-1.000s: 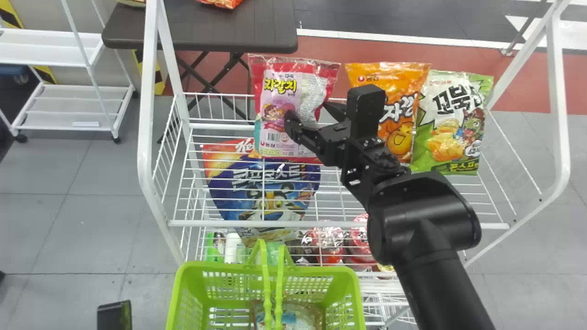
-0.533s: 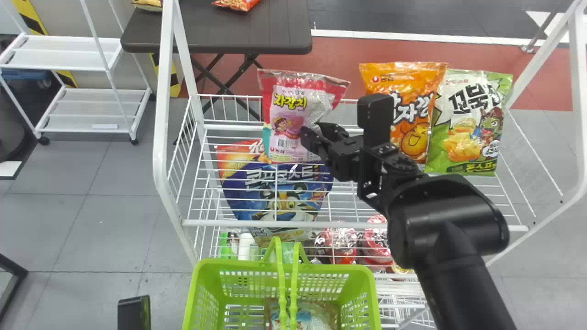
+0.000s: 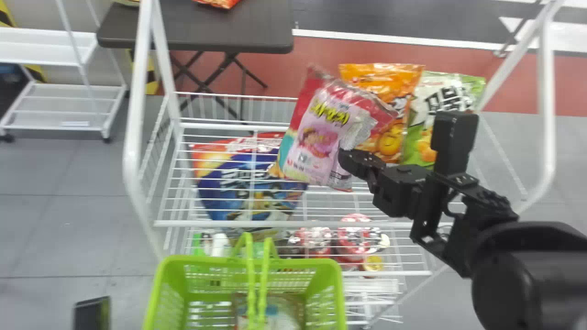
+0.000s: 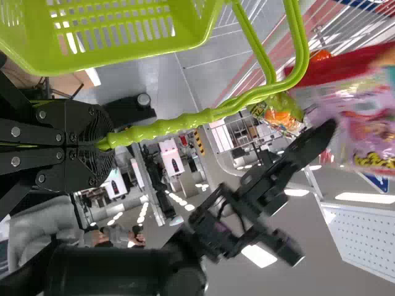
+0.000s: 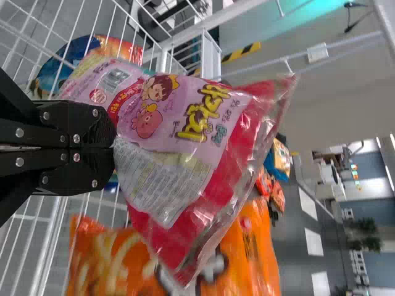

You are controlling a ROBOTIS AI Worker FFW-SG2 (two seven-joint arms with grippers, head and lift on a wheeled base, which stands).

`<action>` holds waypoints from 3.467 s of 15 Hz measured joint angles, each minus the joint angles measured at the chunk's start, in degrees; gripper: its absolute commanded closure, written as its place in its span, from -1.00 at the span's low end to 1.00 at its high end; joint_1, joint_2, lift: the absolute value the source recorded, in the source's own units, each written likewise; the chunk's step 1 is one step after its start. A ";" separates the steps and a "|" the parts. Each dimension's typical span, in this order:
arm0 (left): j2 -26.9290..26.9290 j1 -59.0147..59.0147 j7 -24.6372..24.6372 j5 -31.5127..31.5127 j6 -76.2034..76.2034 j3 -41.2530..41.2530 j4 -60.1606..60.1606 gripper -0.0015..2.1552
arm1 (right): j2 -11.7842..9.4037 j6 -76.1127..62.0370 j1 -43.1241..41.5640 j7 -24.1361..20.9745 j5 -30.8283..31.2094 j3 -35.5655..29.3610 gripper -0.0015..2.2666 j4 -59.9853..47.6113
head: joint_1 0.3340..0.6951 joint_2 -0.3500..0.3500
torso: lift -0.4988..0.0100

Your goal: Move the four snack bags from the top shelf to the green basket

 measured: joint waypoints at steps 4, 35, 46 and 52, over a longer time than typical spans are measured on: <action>-0.04 0.35 1.07 -0.31 -0.11 -0.49 -1.26 0.10 | 0.17 22.77 7.47 7.59 -3.56 -11.62 0.88 -14.21 | 1.00 -1.00 | 0.96; -0.23 0.67 2.83 -2.00 0.05 -2.97 -4.24 0.08 | -3.40 33.53 13.45 17.56 4.02 -1.85 -0.95 -0.60 | 1.00 -1.00 | 0.96; -0.13 -0.04 4.99 -2.58 0.24 -5.97 -4.07 0.08 | 2.67 -6.32 11.36 15.68 -1.65 -15.46 -0.86 7.22 | 1.00 -1.00 | 0.96; 0.11 0.05 4.69 -2.79 0.92 -5.97 -3.68 0.08 | 2.85 -34.39 -0.01 -7.22 0.14 -4.99 -0.83 23.21 | 1.00 -1.00 | 0.96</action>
